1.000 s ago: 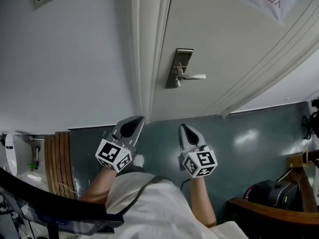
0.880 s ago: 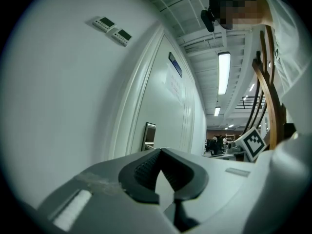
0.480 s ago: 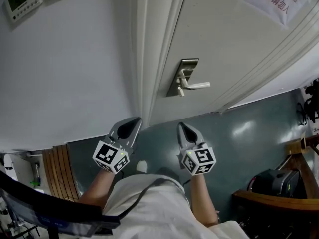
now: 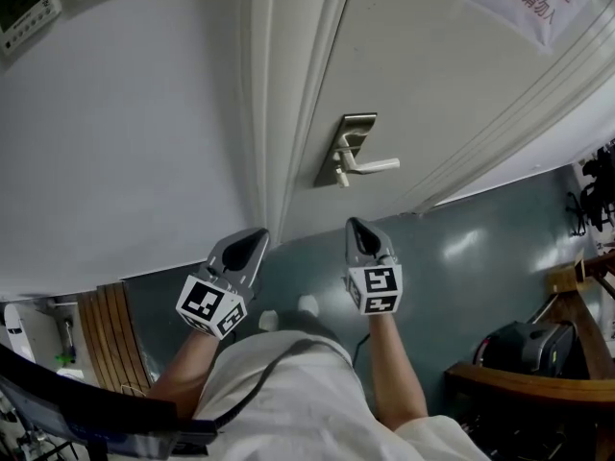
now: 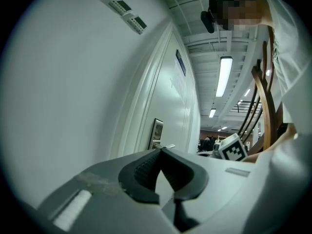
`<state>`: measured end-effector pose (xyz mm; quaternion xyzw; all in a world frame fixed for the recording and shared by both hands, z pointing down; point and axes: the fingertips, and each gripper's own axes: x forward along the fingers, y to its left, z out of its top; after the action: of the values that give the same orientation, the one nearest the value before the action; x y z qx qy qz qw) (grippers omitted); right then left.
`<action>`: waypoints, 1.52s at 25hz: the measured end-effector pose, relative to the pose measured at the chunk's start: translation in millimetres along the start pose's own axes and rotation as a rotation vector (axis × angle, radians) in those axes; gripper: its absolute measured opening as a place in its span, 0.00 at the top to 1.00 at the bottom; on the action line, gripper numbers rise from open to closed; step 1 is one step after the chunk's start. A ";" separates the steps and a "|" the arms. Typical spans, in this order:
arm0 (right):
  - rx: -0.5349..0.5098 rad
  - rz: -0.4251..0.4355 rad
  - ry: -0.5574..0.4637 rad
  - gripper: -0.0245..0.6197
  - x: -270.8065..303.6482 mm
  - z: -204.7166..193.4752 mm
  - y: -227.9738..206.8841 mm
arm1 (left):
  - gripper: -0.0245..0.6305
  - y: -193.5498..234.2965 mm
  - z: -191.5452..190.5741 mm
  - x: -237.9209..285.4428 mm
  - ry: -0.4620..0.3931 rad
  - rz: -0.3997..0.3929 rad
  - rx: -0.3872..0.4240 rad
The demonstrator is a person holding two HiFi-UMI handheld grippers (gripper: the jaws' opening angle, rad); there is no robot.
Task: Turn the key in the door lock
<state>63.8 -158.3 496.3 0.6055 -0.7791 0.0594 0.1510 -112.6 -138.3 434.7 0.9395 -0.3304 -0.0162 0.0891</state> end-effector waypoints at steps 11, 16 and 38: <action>-0.139 0.051 0.066 0.93 69.2 -19.8 -30.5 | 0.95 -0.5 2.1 36.9 0.016 0.074 0.019; -0.246 0.101 0.043 0.83 83.3 -20.1 -30.2 | 0.95 1.7 6.9 56.5 0.020 0.114 0.029; 0.852 0.507 -0.022 0.62 109.0 -22.1 -40.4 | 0.95 6.7 -1.5 66.9 0.051 0.223 0.029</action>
<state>82.1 -263.6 547.1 0.4056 -0.8098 0.4011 -0.1372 -64.4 -184.9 439.2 0.8982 -0.4308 0.0224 0.0850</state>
